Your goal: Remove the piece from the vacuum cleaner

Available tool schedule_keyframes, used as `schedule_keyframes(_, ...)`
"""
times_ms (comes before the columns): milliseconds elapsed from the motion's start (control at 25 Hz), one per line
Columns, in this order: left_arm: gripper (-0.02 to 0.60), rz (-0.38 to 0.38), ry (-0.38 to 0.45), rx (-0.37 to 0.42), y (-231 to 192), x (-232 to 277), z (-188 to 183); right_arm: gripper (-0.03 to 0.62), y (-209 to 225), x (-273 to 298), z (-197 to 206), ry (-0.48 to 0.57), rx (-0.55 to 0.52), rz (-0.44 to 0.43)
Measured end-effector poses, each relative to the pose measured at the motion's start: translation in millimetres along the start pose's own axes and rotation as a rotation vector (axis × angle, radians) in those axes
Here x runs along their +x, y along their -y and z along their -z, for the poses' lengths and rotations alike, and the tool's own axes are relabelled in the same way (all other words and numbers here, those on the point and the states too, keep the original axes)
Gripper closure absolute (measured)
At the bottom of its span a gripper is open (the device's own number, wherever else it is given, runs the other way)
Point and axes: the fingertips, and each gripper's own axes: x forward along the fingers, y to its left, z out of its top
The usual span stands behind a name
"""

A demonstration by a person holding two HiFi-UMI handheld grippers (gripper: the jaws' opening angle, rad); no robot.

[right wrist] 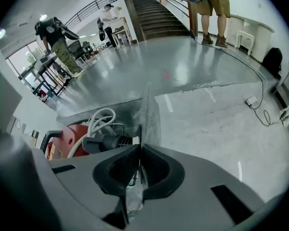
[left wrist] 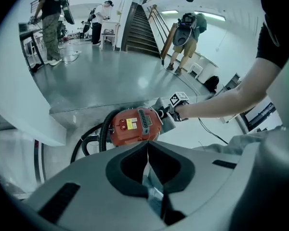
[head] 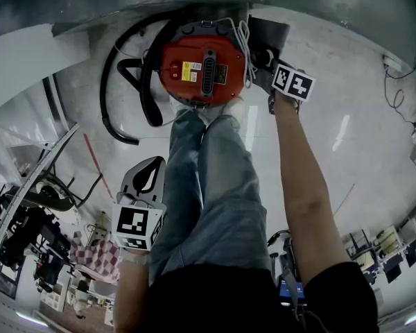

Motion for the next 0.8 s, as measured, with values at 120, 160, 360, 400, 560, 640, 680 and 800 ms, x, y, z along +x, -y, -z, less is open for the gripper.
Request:
schedule_keyframes(120, 0.563, 0.002, -0.005, -0.005, 1, 1, 2, 0.546, 1, 1, -2, -0.040, -0.039, -0.001)
schedule_keyframes(160, 0.563, 0.002, -0.008, -0.006, 1, 2, 2, 0.545, 2, 2, -3, -0.046, -0.033, -0.006)
schedule_keyframes(360, 0.563, 0.004, -0.012, -0.007, 0, 3, 4, 0.545, 4, 6, -7, -0.033, 0.002, -0.020)
schedule_keyframes(400, 0.563, 0.004, -0.014, -0.008, 0, 3, 6, 0.545, 4, 7, -8, -0.029, 0.002, -0.023)
schedule_keyframes(560, 0.563, 0.004, -0.014, -0.013, -4, 3, 9, 0.545, 4, 9, -11, -0.018, 0.049, -0.042)
schedule_keyframes(640, 0.563, 0.004, -0.014, -0.014, -6, 2, 9, 0.545, 3, 8, -13, -0.009, 0.054, -0.038)
schedule_keyframes(680, 0.563, 0.005, -0.016, -0.015, -6, 2, 9, 0.546, 2, 7, -13, -0.005, 0.035, -0.030)
schedule_keyframes(800, 0.563, 0.010, -0.016, -0.015, -3, 4, 8, 0.545, 1, 3, -10, 0.006, -0.045, -0.006)
